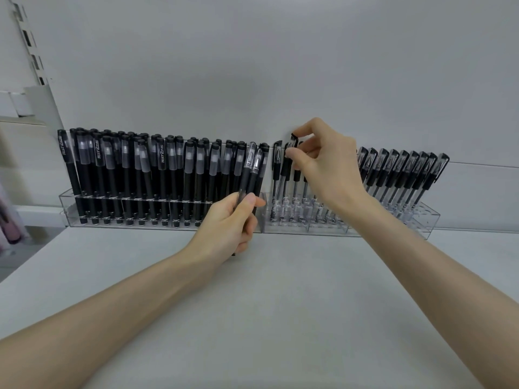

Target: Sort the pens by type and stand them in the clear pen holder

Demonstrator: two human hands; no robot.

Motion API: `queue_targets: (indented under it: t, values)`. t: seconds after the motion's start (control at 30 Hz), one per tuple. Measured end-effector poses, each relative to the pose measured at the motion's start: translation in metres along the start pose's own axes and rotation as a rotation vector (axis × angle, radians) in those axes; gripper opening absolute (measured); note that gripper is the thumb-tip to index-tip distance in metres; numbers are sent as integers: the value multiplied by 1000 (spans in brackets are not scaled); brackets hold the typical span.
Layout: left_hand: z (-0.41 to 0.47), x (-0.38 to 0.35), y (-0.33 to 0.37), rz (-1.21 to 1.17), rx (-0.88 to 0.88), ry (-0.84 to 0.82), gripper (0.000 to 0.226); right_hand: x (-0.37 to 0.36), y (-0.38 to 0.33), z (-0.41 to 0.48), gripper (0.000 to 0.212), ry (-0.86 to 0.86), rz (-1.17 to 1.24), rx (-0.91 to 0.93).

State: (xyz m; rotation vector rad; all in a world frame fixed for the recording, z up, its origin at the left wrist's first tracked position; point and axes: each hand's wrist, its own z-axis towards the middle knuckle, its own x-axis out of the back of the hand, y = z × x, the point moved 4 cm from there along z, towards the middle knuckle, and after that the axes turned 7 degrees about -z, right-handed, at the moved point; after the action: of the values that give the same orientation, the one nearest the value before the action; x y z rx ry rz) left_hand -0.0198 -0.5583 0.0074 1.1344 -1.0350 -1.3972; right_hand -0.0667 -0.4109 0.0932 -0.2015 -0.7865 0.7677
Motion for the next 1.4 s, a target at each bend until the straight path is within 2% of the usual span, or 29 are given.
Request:
queue_targets:
  t: [0.4, 0.53, 0.6, 0.7, 0.8, 0.9, 1.03, 1.17, 1.27, 1.4]
  values:
    - [-3, 3, 2, 16, -5, 7, 23, -9, 1, 4, 16, -72, -74, 3]
    - [-4, 2, 1, -3, 12, 11, 26, -1, 1, -10, 23, 0, -96, 16]
    - [-4, -1, 0, -7, 3, -19, 26, 5, 3, -21, 22, -11, 65, -44]
    - [-5, -10, -2, -24, 3, -115, 26, 2, 3, -35, 26, -184, 391, -169]
    - [-8, -19, -6, -33, 20, -206, 25, -3, 0, -44, 32, -237, 584, -201]
    - [-10, -21, -7, 0, 14, -215, 28, 1, 0, -44, 31, -174, 658, -220]
    - [-3, -9, -4, 12, -14, -51, 28, 21, 8, -33, 27, 18, 617, -209]
    - [0, 4, -1, 38, -51, 87, 26, 38, 9, -23, 31, 210, 477, -137]
    - [-2, 3, 0, 0, -8, 79, 26, 41, 9, -15, 33, 331, 350, -56]
    - [-4, -2, 1, -4, -2, 54, 27, 28, 13, -8, 32, 345, 239, -11]
